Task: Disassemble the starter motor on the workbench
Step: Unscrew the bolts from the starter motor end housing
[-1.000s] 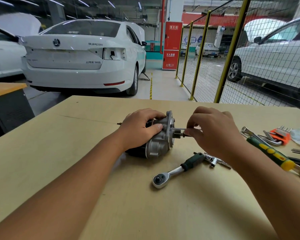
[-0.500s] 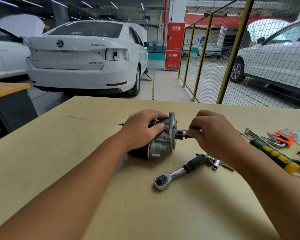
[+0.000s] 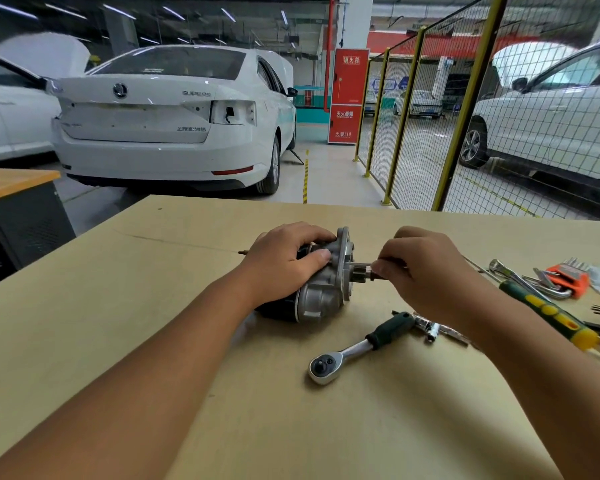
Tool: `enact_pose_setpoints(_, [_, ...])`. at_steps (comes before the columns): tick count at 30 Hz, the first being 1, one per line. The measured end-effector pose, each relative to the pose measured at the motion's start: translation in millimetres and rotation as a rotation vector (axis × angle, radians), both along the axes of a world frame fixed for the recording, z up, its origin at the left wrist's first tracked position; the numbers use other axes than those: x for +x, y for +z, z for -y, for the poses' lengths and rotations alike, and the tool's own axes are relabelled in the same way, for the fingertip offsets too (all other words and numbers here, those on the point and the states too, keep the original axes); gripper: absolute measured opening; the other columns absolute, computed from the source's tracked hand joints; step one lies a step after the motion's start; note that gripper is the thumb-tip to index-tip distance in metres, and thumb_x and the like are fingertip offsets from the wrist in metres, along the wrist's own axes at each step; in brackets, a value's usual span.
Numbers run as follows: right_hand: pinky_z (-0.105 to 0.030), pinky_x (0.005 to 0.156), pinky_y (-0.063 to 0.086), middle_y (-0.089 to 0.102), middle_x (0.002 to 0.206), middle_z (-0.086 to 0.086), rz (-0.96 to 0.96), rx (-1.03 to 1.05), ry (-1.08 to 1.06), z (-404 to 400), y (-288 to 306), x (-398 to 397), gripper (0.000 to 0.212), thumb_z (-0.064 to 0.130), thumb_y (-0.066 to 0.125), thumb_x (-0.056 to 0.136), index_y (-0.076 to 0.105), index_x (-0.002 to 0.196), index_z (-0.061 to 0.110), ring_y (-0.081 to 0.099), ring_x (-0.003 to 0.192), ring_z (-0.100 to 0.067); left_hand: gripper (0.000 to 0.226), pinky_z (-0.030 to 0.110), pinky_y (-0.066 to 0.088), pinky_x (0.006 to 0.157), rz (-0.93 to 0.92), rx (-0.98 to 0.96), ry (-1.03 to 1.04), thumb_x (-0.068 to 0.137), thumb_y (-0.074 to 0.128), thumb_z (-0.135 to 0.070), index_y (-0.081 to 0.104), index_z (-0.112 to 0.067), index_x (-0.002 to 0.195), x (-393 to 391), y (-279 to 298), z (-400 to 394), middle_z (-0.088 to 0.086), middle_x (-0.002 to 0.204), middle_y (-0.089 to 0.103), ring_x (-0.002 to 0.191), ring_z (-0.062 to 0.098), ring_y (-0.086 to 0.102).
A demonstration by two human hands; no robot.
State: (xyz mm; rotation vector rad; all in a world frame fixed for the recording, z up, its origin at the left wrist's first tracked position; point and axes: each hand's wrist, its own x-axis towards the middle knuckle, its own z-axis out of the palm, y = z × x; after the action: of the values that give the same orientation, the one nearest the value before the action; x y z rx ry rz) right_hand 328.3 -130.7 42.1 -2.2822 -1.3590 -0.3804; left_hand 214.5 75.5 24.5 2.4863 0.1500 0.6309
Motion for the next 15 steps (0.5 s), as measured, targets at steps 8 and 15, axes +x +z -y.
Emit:
enact_pose_setpoints(8, [-0.037,0.079,0.044,0.057,0.09,0.017,0.105,-0.021,-0.101,0.7,3.2,-11.1,0.011,0.039,0.074,0.088,0.069,0.086,0.03,0.055,0.085,-0.014,0.049,0.047,0.045,0.105,-0.014,-0.004,-0.005,0.086,0.055,-0.044,0.068,-0.028,0.13,-1.3,-0.2,-0.9,-0.013,0.124,0.068,0.117,0.015,0.06])
enact_pose_setpoints(15, [-0.024,0.065,0.034,0.054,0.092,0.002,-0.001,0.006,-0.003,-1.8,-1.2,-6.3,0.015,0.022,0.063,0.098,0.076,0.099,0.014,0.05,0.078,-0.015,0.045,0.046,0.047,0.104,0.014,-0.026,0.002,0.089,0.053,-0.042,0.07,-0.026,0.127,1.1,-1.8,-1.5,-0.012,0.122,0.069,0.117,0.014,0.061])
